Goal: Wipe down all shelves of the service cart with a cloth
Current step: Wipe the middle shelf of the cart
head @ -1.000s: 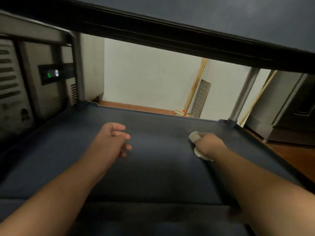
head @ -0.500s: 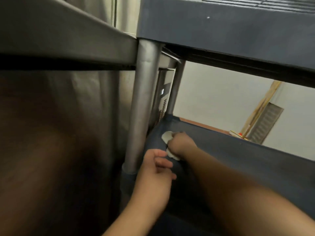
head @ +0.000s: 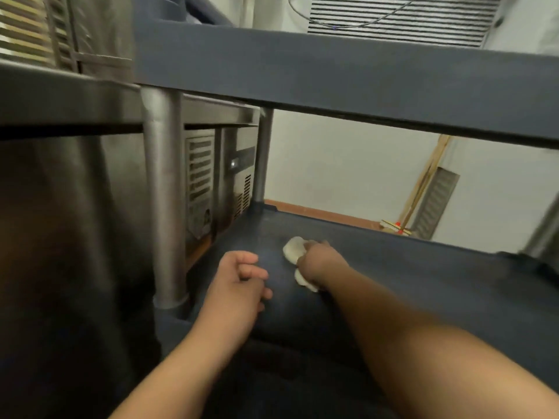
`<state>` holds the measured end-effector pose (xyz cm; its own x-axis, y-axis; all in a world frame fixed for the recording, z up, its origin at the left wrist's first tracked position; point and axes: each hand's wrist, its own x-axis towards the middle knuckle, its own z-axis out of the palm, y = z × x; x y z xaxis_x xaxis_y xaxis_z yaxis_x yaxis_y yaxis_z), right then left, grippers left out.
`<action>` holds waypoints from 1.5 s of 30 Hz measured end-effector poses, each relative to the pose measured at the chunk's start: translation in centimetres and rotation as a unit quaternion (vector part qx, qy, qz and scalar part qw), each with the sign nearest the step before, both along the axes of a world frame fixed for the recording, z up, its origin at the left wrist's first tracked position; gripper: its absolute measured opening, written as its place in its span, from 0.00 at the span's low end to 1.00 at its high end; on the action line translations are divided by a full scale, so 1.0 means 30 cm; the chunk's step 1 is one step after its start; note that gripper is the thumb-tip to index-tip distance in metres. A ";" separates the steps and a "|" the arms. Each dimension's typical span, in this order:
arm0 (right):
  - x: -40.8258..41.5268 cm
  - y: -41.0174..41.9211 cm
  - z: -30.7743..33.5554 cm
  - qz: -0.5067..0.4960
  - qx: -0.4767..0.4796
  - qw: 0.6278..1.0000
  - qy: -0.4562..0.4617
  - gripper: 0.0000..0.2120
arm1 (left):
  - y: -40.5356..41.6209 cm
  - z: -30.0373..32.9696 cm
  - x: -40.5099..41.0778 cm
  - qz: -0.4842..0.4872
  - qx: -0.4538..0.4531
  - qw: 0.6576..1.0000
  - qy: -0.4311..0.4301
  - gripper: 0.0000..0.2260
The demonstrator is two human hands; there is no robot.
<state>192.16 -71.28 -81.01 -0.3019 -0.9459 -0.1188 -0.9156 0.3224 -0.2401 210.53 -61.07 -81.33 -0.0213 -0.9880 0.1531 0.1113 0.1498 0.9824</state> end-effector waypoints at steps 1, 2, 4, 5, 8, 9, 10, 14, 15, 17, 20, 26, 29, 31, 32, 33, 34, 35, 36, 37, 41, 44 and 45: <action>-0.101 0.048 0.004 -0.022 0.017 1.000 0.005 0.34 | 0.002 0.002 -0.054 -0.004 0.000 1.000 -0.008 0.14; -0.211 0.087 0.001 -0.039 0.021 0.999 0.011 0.34 | 0.003 0.005 -0.113 -0.011 -0.001 1.000 -0.017 0.13; -0.422 0.195 0.005 -0.079 0.023 0.996 0.028 0.35 | -0.001 0.013 -0.238 -0.033 -0.008 0.999 -0.038 0.12; -0.527 0.248 0.003 -0.101 0.023 0.994 0.041 0.35 | -0.001 0.020 -0.304 -0.045 -0.010 0.998 -0.045 0.11; -0.852 0.413 -0.006 -0.152 0.063 0.984 0.062 0.40 | 0.004 0.043 -0.499 -0.078 -0.005 0.995 -0.063 0.11; -0.959 0.468 -0.011 -0.175 0.069 0.980 0.060 0.41 | 0.005 0.046 -0.561 -0.089 -0.001 0.994 -0.062 0.11; -1.066 0.525 -0.018 -0.203 0.050 0.977 0.047 0.35 | 0.004 0.047 -0.616 -0.097 0.002 0.994 -0.058 0.11; -1.374 0.742 -0.008 -0.306 -0.057 0.950 -0.040 0.17 | -0.010 0.022 -0.790 -0.117 0.029 0.992 -0.046 0.10; -1.416 0.785 0.002 -0.326 -0.079 0.940 -0.058 0.17 | -0.017 0.018 -0.821 -0.124 0.042 0.991 -0.038 0.10; -1.468 0.837 0.023 -0.371 -0.125 0.916 -0.089 0.23 | -0.041 0.014 -0.875 -0.140 0.065 0.988 -0.028 0.12; -1.563 0.811 -0.027 -0.373 -0.146 0.913 -0.076 0.28 | -0.069 -0.004 -0.922 -0.147 0.083 0.985 -0.025 0.13; -1.496 0.725 -0.006 -0.387 -0.154 0.902 -0.113 0.18 | -0.104 -0.060 -0.893 -0.149 0.054 0.987 -0.024 0.13; -1.519 0.685 -0.008 -0.351 -0.171 0.915 -0.100 0.20 | -0.116 -0.054 -0.867 -0.125 0.011 0.992 -0.030 0.14; -1.535 0.656 -0.026 -0.349 -0.175 0.913 -0.121 0.25 | -0.123 -0.055 -0.853 -0.121 0.007 0.992 -0.036 0.14; -1.517 0.647 -0.024 -0.351 -0.169 0.913 -0.122 0.28 | -0.132 -0.055 -0.844 -0.121 0.012 0.992 -0.039 0.14; -1.502 0.633 -0.017 -0.349 -0.161 0.916 -0.115 0.30 | -0.143 -0.053 -0.832 -0.121 0.020 0.992 -0.043 0.14; -1.490 0.620 -0.010 -0.344 -0.146 0.922 -0.104 0.30 | -0.153 -0.050 -0.819 -0.119 0.025 0.991 -0.046 0.14; -1.479 0.607 -0.007 -0.339 -0.134 0.926 -0.096 0.30 | -0.161 -0.045 -0.804 -0.117 0.029 0.992 -0.045 0.14; -1.462 0.592 -0.002 -0.332 -0.130 0.930 -0.093 0.29 | -0.170 -0.043 -0.790 -0.116 0.031 0.992 -0.045 0.14; -1.447 0.581 0.005 -0.335 -0.126 0.929 -0.093 0.29 | -0.176 -0.041 -0.776 -0.118 0.031 0.991 -0.050 0.13; -1.391 0.547 0.007 -0.339 -0.116 0.930 -0.081 0.26 | -0.199 -0.034 -0.728 -0.116 0.039 0.991 -0.051 0.14; -1.295 0.501 0.003 -0.325 -0.133 0.932 -0.093 0.29 | -0.214 -0.023 -0.678 -0.107 0.044 0.993 -0.033 0.13; -1.252 0.477 0.001 -0.311 -0.129 0.937 -0.091 0.30 | -0.218 -0.020 -0.656 -0.106 0.045 0.993 -0.031 0.13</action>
